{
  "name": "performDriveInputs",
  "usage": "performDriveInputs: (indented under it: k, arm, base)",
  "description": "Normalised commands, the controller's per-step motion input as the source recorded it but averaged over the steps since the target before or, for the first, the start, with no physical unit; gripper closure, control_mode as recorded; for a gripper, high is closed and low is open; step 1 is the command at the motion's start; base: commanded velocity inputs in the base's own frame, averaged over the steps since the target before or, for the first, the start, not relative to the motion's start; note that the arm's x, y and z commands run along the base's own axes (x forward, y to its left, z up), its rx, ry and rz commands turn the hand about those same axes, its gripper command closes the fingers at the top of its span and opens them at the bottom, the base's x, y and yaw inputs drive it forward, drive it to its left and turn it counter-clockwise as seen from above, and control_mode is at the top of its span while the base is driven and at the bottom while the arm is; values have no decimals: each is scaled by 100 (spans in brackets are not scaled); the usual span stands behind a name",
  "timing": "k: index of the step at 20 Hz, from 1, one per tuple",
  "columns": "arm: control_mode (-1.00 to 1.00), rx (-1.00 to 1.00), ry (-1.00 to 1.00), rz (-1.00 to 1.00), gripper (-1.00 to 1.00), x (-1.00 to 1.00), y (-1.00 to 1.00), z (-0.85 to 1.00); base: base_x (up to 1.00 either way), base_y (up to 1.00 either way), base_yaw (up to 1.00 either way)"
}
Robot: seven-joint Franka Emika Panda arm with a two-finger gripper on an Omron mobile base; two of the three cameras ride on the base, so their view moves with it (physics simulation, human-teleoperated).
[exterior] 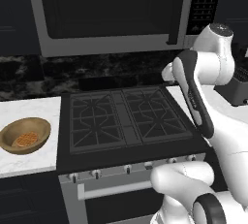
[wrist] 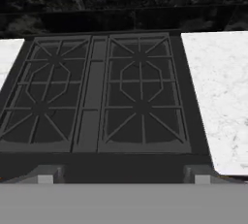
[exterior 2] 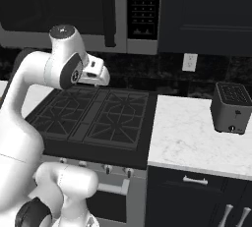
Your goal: Open the microwave, place the bowl with waffle inside the microwave, then close the microwave door and turn it on.
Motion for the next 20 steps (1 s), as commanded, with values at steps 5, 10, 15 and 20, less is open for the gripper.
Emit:
performDriveInputs:
  k: [5,10,15,20]
  arm:
    - [-100,-4,-33,-16,-100,-27,-29,41]
    - [-100,0,-38,-12,-100,-6,-16,66]
    - [-100,0,-27,0,-100,1,0,75]
    - [-100,0,-5,0,-100,11,0,60]
  base:
    - [0,0,0]
    - [0,0,0]
    - [0,0,0]
    - [0,0,0]
